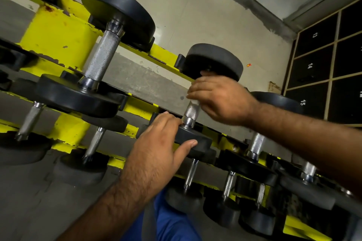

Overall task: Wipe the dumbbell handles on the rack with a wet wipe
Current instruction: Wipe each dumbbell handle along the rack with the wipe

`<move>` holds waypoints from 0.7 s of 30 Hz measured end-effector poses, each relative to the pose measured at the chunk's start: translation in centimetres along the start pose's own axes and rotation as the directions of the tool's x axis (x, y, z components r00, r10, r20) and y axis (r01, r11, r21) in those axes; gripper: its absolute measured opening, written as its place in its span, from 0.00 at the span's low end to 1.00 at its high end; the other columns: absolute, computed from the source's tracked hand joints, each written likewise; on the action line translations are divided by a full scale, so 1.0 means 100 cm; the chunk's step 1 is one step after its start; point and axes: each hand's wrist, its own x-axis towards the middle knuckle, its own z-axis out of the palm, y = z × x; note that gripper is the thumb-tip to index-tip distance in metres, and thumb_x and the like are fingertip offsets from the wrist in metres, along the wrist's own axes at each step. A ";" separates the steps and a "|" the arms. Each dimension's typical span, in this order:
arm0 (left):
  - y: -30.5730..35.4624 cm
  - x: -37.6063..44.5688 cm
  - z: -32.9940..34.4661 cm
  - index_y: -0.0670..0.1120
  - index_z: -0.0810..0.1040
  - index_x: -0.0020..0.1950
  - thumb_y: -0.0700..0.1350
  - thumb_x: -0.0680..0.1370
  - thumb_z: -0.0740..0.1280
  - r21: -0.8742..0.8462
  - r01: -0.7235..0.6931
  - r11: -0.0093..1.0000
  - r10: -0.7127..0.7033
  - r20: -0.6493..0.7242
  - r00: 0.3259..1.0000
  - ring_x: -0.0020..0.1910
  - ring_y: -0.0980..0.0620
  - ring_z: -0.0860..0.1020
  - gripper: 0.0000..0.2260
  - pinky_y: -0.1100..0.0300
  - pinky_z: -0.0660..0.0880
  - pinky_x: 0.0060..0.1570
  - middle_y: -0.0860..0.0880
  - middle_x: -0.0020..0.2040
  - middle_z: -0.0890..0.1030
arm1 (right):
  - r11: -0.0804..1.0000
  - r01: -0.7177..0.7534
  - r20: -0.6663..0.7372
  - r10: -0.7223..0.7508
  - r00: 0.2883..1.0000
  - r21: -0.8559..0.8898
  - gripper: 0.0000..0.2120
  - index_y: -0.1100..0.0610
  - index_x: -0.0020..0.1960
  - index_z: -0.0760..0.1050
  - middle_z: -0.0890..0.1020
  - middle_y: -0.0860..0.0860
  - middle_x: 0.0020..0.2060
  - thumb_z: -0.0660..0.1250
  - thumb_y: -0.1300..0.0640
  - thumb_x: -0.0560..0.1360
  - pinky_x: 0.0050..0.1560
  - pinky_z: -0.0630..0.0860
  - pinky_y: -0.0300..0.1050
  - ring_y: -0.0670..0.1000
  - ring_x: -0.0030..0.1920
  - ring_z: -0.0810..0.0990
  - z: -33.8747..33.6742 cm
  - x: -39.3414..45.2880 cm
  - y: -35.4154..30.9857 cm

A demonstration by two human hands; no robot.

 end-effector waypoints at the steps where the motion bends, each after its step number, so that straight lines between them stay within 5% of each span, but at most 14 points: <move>1: -0.001 0.000 0.000 0.48 0.76 0.61 0.62 0.76 0.63 0.003 0.001 1.000 -0.001 0.002 1.000 0.61 0.54 0.75 0.22 0.60 0.73 0.56 0.54 0.60 0.75 | 0.999 0.039 0.007 -0.039 0.999 0.012 0.17 0.58 0.59 0.82 0.84 0.53 0.56 0.58 0.56 0.77 0.67 0.70 0.54 0.54 0.60 0.79 0.005 -0.001 -0.009; 4: 0.000 0.000 0.001 0.48 0.75 0.61 0.62 0.77 0.62 0.033 -0.013 0.999 0.013 0.011 1.000 0.61 0.53 0.75 0.22 0.59 0.73 0.55 0.53 0.59 0.75 | 0.975 0.209 0.090 -0.215 0.972 0.068 0.19 0.59 0.60 0.82 0.84 0.54 0.57 0.56 0.56 0.77 0.69 0.67 0.53 0.56 0.61 0.80 0.010 -0.007 -0.023; 8: -0.002 0.000 -0.001 0.48 0.74 0.62 0.62 0.76 0.62 0.035 -0.007 0.999 0.007 0.010 1.000 0.59 0.53 0.75 0.22 0.57 0.75 0.54 0.53 0.59 0.75 | 0.999 -0.041 -0.054 0.040 0.998 -0.025 0.21 0.58 0.65 0.79 0.80 0.54 0.63 0.53 0.58 0.78 0.70 0.69 0.57 0.56 0.68 0.75 0.008 -0.011 0.001; 13: 0.002 0.000 0.000 0.49 0.74 0.61 0.63 0.76 0.61 0.048 -0.006 0.999 0.006 0.003 1.000 0.51 0.54 0.76 0.22 0.56 0.77 0.48 0.56 0.56 0.73 | 0.987 0.160 0.039 -0.161 0.986 0.017 0.20 0.59 0.65 0.78 0.81 0.55 0.62 0.55 0.57 0.78 0.74 0.60 0.50 0.56 0.66 0.76 0.016 -0.016 -0.015; 17: -0.001 -0.001 0.001 0.51 0.73 0.60 0.66 0.75 0.58 0.028 -0.013 1.000 0.014 -0.026 1.000 0.50 0.55 0.76 0.23 0.52 0.78 0.48 0.58 0.56 0.73 | 0.999 -0.019 -0.156 0.015 0.988 -0.027 0.19 0.62 0.63 0.79 0.82 0.56 0.59 0.55 0.58 0.79 0.72 0.64 0.51 0.58 0.63 0.77 0.011 -0.010 0.005; 21: 0.000 -0.001 0.001 0.51 0.74 0.60 0.66 0.75 0.59 0.051 -0.030 0.998 0.032 -0.042 0.999 0.54 0.55 0.76 0.23 0.52 0.78 0.51 0.57 0.57 0.75 | 0.964 0.267 -0.021 -0.267 0.964 0.011 0.20 0.62 0.60 0.81 0.83 0.57 0.56 0.55 0.56 0.78 0.69 0.68 0.53 0.58 0.59 0.80 0.019 -0.015 -0.024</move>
